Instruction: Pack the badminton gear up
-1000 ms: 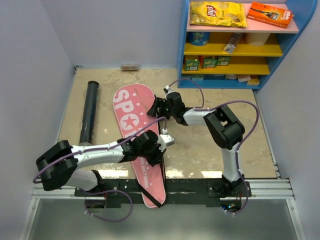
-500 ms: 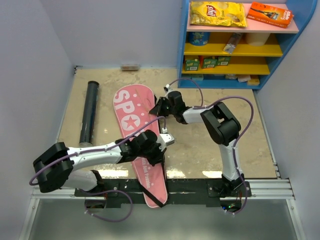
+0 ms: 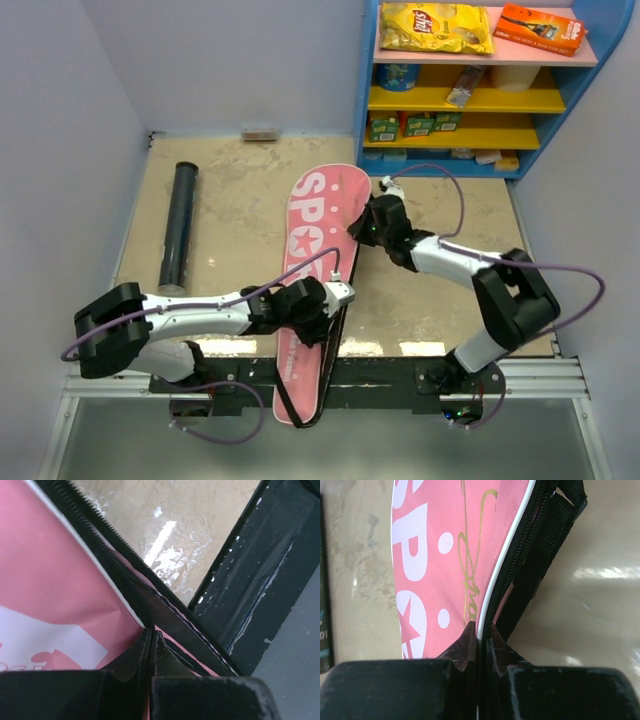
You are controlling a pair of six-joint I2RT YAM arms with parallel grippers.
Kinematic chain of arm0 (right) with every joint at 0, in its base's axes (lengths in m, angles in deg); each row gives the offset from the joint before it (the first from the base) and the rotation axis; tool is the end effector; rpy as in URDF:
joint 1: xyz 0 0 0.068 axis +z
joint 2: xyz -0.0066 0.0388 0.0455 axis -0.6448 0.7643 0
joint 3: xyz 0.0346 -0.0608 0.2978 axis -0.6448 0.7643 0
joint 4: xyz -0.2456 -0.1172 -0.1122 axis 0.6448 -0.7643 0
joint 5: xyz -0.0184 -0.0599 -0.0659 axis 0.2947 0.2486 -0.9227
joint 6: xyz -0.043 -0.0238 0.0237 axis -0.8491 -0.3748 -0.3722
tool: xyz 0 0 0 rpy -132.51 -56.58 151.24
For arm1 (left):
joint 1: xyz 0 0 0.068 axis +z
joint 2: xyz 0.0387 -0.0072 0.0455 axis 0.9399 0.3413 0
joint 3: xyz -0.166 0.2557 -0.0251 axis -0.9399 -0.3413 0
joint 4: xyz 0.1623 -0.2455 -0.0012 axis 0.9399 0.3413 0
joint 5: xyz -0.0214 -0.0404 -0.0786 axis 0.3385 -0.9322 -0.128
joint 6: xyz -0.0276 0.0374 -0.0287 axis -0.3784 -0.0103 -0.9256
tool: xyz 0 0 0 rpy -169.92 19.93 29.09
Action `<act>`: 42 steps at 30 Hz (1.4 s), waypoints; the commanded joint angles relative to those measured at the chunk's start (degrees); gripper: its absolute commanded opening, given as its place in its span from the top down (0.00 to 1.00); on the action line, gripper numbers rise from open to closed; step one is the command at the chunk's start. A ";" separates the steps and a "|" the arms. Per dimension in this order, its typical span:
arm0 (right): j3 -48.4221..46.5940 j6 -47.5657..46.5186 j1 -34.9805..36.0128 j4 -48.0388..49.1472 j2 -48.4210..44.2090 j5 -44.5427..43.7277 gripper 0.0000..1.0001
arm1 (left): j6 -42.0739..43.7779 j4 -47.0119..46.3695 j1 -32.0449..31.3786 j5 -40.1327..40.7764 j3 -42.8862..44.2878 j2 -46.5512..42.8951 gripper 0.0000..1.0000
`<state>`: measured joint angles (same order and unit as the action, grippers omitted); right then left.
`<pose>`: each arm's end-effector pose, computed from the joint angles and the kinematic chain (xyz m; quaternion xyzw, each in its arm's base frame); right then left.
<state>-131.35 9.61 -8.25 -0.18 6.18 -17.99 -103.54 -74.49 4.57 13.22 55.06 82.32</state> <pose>0.3203 0.1972 0.2012 0.0873 0.8715 0.2716 0.3990 0.1117 -0.2567 0.1877 0.3875 0.8544 -0.2772 0.2074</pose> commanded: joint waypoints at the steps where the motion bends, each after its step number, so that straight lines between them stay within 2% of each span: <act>1: 6.16 4.09 0.36 -13.96 -12.76 -12.33 1.00 | -4.37 2.39 -1.50 7.83 2.01 -0.50 1.00; 7: 10.05 14.20 0.35 -28.30 -25.86 -22.44 1.00 | -6.66 3.53 -2.55 14.94 5.52 3.36 1.00; 11: 11.01 19.56 0.35 -35.94 -29.47 -24.74 1.00 | -6.93 7.30 -2.73 23.63 9.56 9.76 1.00; 15: 15.48 25.35 0.27 -37.10 -30.89 -25.10 1.00 | -5.97 8.72 -2.47 29.80 14.39 14.78 1.00; 20: 19.98 30.55 0.35 -34.74 -30.98 -25.36 1.00 | -3.41 7.59 0.25 30.43 17.13 18.74 1.00; 26: 20.69 33.37 0.27 -27.28 -24.40 -23.70 1.00 | 0.01 5.83 7.89 28.67 16.87 17.08 1.00; 30: 15.70 33.19 0.27 -24.54 -14.48 -22.72 1.00 | 2.39 5.21 13.42 27.79 17.04 14.62 1.00; 34: 9.45 29.94 0.35 -24.62 -4.73 -23.77 1.00 | 3.18 5.03 15.20 25.24 16.96 13.39 1.00; 38: 5.66 26.52 0.18 -26.11 -1.63 -26.41 1.00 | 2.05 2.76 15.29 20.68 13.02 9.79 1.00; 41: 4.69 23.97 0.27 -26.12 -1.62 -25.11 0.87 | 0.99 1.87 15.20 18.92 10.02 6.01 1.00; 42: 5.13 23.53 0.27 -26.03 -1.89 -24.40 0.76 | 0.81 1.96 15.29 18.82 9.58 4.96 1.00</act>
<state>-126.36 39.10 -9.43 -21.42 3.08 -48.59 -101.40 -64.46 20.24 36.12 66.21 93.16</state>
